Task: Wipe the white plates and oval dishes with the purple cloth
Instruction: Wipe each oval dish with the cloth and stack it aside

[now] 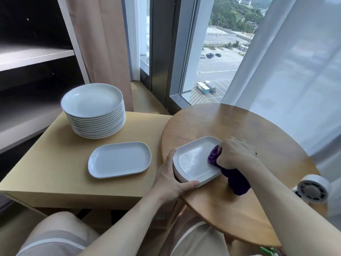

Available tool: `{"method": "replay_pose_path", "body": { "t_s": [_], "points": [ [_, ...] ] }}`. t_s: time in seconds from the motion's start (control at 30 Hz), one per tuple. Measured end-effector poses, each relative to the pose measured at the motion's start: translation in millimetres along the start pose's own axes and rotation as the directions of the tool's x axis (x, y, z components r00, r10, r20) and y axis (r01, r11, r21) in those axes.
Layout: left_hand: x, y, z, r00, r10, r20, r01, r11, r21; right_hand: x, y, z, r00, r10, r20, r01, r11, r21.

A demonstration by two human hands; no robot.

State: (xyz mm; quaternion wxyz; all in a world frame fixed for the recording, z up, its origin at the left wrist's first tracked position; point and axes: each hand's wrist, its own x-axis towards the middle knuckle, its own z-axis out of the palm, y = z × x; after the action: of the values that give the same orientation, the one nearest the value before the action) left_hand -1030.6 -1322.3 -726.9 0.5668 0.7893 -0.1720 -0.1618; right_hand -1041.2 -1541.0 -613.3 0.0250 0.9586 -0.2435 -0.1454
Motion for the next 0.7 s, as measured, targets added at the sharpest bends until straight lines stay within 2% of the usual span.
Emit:
{"method": "replay_pose_path", "body": {
  "t_s": [0.13, 0.23, 0.6, 0.7],
  "points": [
    [1, 0, -1, 1.0, 0.006, -0.005, -0.006, 1.0, 0.009, 21, -12, 3, 0.997, -0.008, -0.081, 0.01, 1.0, 0.027],
    [1, 0, 0, 1.0, 0.012, -0.004, -0.012, 0.999, 0.04, 25, -27, 2, 0.995, -0.059, -0.077, 0.063, 0.997, 0.051],
    [0, 3, 0, 0.999, 0.044, 0.013, -0.044, 0.998, 0.054, -7, -70, 6, 0.922, -0.36, -0.143, 0.327, 0.922, -0.208],
    [0, 6, -3, 0.998, 0.059, 0.004, -0.059, 0.994, 0.091, -22, -81, 8, 0.879, -0.463, -0.116, 0.454, 0.886, -0.091]
  ]
}}
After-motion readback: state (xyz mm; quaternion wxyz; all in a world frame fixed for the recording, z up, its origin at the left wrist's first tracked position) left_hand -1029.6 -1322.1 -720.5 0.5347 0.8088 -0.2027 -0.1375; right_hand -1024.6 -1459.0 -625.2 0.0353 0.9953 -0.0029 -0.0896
